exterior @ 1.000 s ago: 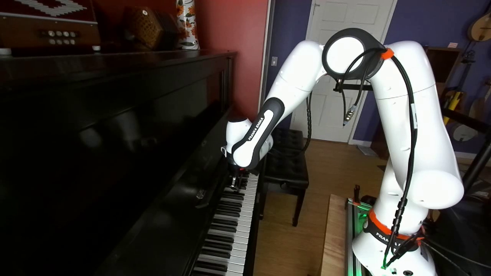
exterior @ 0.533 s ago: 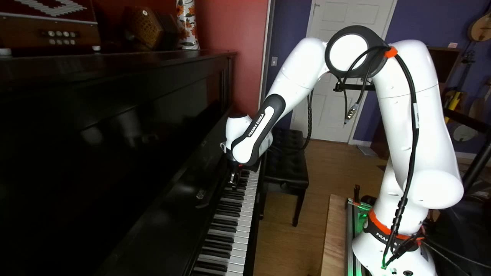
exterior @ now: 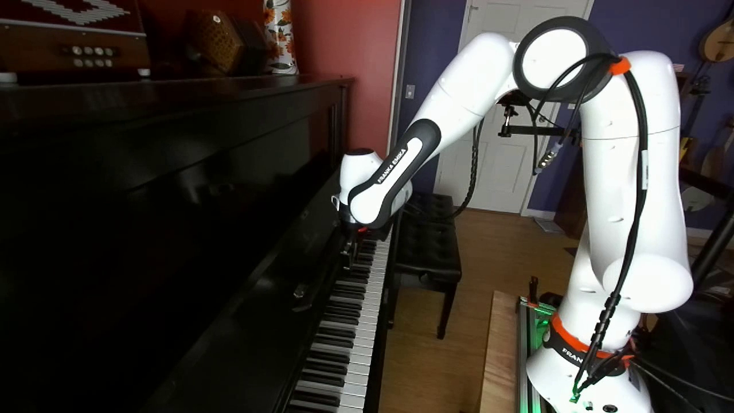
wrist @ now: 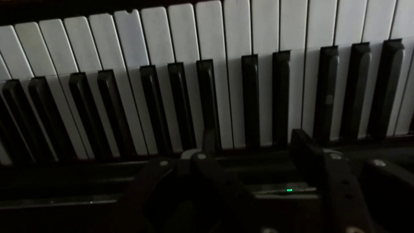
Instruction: Press the key on the piano
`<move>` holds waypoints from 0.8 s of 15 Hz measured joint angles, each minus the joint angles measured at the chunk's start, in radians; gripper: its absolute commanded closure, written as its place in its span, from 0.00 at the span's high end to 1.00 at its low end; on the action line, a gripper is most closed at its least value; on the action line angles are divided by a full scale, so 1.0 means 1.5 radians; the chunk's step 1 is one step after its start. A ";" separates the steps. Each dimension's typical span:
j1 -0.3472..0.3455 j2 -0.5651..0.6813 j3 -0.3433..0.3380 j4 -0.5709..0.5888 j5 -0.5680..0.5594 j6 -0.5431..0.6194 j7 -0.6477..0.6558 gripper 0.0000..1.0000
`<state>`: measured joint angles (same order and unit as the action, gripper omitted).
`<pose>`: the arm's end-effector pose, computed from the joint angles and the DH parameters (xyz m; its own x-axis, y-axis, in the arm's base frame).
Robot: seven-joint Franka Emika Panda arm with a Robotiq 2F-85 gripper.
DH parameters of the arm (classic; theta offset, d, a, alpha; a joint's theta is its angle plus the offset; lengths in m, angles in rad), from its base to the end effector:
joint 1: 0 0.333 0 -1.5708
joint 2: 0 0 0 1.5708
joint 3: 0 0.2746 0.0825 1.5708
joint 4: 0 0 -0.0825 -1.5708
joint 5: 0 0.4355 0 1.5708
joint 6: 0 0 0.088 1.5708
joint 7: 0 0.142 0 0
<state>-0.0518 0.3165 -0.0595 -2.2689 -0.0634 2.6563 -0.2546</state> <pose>0.5581 -0.0642 0.1069 0.9779 0.2021 0.0541 0.1983 -0.9778 0.0677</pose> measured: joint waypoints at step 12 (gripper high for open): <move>-0.019 -0.214 -0.017 -0.086 -0.004 -0.143 0.011 1.00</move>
<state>-0.0804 -0.0044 -0.0855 -2.3974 -0.0689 2.4416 -0.2376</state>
